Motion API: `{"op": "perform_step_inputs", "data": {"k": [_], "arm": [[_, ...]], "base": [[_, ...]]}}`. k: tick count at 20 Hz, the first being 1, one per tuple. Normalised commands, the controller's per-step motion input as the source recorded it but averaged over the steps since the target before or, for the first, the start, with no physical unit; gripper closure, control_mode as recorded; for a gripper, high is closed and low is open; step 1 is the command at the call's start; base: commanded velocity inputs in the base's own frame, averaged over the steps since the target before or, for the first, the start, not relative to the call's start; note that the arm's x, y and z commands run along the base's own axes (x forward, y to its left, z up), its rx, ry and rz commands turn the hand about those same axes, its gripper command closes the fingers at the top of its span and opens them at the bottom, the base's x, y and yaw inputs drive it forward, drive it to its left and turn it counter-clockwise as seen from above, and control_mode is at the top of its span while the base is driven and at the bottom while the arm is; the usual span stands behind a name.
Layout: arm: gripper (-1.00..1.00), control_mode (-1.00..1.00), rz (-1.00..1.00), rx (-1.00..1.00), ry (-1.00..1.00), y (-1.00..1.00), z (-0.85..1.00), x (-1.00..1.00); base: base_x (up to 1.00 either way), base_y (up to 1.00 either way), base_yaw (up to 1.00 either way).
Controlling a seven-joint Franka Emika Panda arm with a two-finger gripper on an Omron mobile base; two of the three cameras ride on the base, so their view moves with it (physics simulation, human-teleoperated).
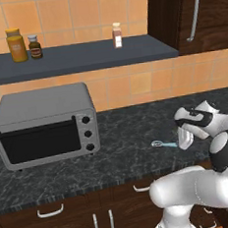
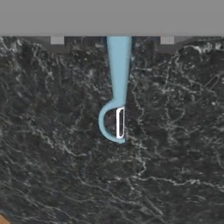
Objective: Pick the peeler from the drawer and place it on the counter.
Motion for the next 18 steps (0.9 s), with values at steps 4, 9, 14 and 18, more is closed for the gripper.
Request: {"op": "perform_step_inputs", "data": {"k": [4, 9, 14, 18], "arm": [[-1.0, -1.0, 0.06, 0.0, -0.12, 0.0, 0.72, -0.41], [-1.0, -1.0, 0.07, -0.03, -0.21, 0.09, 0.71, -0.82], [-1.0, -1.0, 0.0, -0.07, -0.18, 0.11, 0.53, -0.86], [-1.0, -1.0, 0.0, -0.07, -0.19, 0.15, 0.51, -0.65]], "base": [[0.0, 0.0, 0.0], [0.0, 0.0, 0.0], [0.0, 0.0, 0.0], [0.0, 0.0, 0.0]]}}
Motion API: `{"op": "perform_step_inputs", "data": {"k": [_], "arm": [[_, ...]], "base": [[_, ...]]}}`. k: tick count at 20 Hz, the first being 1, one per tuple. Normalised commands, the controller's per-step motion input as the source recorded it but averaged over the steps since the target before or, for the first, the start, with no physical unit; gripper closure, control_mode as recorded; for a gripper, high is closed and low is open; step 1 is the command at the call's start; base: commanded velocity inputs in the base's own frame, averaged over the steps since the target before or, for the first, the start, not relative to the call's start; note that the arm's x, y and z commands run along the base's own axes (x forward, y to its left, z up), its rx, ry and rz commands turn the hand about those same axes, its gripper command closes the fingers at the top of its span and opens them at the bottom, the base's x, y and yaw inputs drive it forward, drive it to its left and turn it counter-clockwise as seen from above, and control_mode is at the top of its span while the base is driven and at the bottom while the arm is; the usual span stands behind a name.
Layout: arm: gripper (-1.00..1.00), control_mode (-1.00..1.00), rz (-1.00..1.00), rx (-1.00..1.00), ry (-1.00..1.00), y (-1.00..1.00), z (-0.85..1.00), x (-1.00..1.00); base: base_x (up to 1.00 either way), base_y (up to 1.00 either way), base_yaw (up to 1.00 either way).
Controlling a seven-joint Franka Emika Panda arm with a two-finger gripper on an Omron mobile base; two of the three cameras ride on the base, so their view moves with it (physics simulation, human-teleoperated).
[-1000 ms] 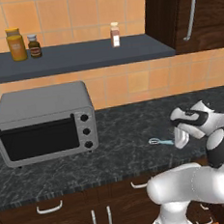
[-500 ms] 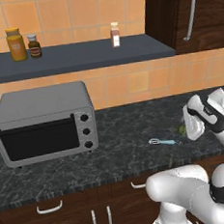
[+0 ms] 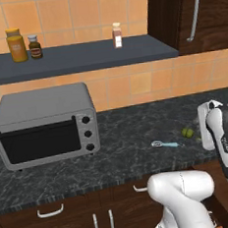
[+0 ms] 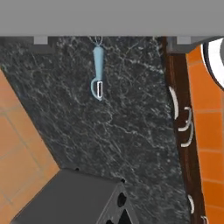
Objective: Pick the peeler from the drawer and place it on the counter.
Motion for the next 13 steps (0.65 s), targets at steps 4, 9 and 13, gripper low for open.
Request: {"op": "perform_step_inputs", "data": {"k": [4, 9, 13], "arm": [[-1.0, -1.0, 0.01, -0.07, -0.19, 0.23, 0.57, -0.39], [-1.0, -1.0, 0.04, -0.07, -0.09, 0.22, 0.63, -0.1], [-1.0, -1.0, 0.03, -0.03, 0.0, 0.01, 0.61, 0.0]], "base": [[0.0, 0.0, 0.0], [0.0, 0.0, 0.0], [0.0, 0.0, 0.0]]}}
